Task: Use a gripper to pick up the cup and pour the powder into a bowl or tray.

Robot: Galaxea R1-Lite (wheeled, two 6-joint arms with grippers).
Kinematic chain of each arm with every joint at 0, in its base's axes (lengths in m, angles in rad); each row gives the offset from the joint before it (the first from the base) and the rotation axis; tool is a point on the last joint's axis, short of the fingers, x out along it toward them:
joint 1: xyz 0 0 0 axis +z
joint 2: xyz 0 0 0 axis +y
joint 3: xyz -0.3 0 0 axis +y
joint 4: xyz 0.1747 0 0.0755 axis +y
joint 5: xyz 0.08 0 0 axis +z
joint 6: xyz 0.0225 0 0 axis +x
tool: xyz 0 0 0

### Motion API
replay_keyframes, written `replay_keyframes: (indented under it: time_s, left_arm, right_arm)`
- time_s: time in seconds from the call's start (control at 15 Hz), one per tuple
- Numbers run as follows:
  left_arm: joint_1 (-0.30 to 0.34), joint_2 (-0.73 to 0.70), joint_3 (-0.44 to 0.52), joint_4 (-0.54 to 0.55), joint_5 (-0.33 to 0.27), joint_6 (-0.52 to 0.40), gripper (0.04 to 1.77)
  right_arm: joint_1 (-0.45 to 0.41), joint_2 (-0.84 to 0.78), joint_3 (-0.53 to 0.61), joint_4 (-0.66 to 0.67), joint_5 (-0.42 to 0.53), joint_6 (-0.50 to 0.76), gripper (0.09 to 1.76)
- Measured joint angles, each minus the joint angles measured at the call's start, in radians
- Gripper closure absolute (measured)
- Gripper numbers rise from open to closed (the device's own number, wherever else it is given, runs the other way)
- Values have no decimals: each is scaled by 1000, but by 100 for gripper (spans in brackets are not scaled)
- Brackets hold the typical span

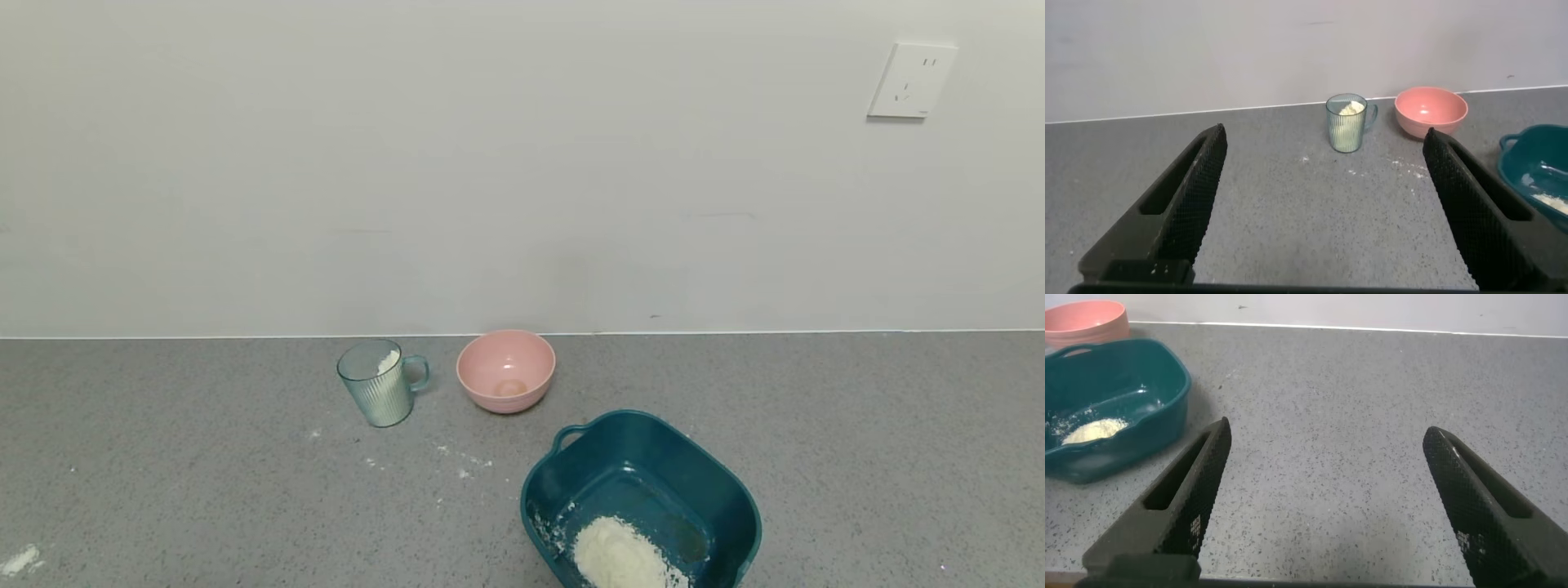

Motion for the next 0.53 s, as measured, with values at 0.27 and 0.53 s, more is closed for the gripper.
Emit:
replay_keyframes:
  time_s: [0.27, 0.53]
  left_arm:
    - [10, -125, 35, 58, -4, 2, 9]
    - [13, -204, 105, 51, -5, 0, 9]
  right_arm:
    - [0, 0, 0, 0, 0, 0, 14]
    - [0, 0, 0, 0, 0, 0, 14]
